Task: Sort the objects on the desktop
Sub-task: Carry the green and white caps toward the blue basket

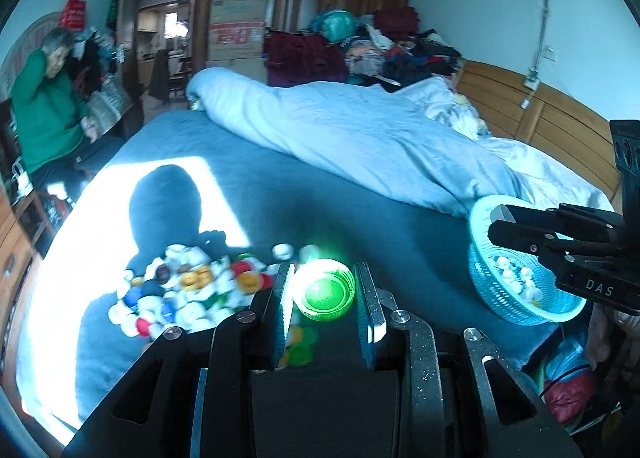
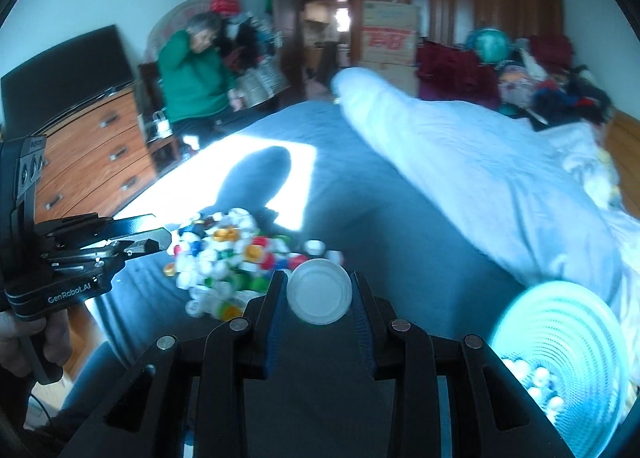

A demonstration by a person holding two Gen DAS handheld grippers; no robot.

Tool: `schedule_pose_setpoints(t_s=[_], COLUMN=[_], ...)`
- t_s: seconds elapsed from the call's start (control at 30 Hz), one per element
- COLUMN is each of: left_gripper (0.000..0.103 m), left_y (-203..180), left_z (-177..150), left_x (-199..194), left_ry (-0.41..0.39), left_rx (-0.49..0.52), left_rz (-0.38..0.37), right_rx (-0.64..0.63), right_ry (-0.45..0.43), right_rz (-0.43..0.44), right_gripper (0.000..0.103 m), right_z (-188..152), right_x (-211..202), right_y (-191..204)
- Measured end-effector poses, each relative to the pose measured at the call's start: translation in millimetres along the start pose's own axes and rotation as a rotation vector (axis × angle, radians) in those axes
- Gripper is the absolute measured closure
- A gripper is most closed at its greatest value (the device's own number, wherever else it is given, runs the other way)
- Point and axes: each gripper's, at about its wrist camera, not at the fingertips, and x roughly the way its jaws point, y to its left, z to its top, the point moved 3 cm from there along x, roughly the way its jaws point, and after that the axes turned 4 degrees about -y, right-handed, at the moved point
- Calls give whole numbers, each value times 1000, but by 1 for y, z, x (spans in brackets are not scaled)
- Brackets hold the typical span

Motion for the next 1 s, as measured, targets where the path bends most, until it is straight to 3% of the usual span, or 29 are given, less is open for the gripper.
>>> schedule_pose_setpoints(t_s=[0.6, 0.83, 1.0], left_gripper=[78, 78, 78], left_y=[-210, -279, -318], left_z=[51, 57, 54], left_x=[63, 88, 113], left_ry=[60, 117, 215], left_rx=[213, 299, 337], left_rz=[-245, -329, -395], right_rx=[205, 253, 289], right_ry=[-10, 65, 121], right_rz=[-264, -303, -292], right_gripper=[69, 69, 69], right_z=[-44, -65, -82], right_x=[-90, -92, -85], right_y=[-177, -227, -251])
